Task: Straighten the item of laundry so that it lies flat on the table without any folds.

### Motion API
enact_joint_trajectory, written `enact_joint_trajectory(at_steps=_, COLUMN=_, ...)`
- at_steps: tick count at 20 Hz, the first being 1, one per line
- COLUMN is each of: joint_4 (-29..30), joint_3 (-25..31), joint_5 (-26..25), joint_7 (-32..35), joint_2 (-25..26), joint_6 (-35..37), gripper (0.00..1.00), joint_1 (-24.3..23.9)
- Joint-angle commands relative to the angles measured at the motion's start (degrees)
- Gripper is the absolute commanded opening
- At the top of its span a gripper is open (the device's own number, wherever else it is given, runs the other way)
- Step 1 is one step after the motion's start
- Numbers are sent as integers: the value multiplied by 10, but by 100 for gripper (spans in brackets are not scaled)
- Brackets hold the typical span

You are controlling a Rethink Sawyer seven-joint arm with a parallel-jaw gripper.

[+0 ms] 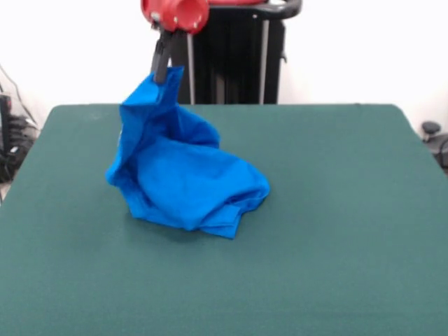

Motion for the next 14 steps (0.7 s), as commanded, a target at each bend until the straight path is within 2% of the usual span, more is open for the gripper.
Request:
enact_joint_trajectory(at_steps=1, joint_4=140, joint_3=224, joint_5=84, joint_7=-131, joint_2=-130, joint_6=129, gripper=0, joint_1=-49)
enact_joint_trajectory(at_steps=4, joint_4=147, joint_3=249, joint_5=104, joint_7=-127, joint_2=-148, joint_6=141, gripper=0, joint_1=-56)
enact_joint_trajectory(at_steps=6, joint_4=139, joint_3=242, joint_5=105, joint_7=-114, joint_2=-152, joint_6=151, gripper=0, joint_1=-44)
enact_joint_trajectory(at_steps=9, joint_4=102, joint_3=192, joint_5=76, joint_7=-75, joint_2=-160, joint_6=190, gripper=0, joint_1=8)
enact_joint_trajectory(at_steps=14, joint_4=105, joint_3=184, joint_5=92, joint_7=-123, joint_2=-214, joint_6=251, gripper=0, joint_1=-9)
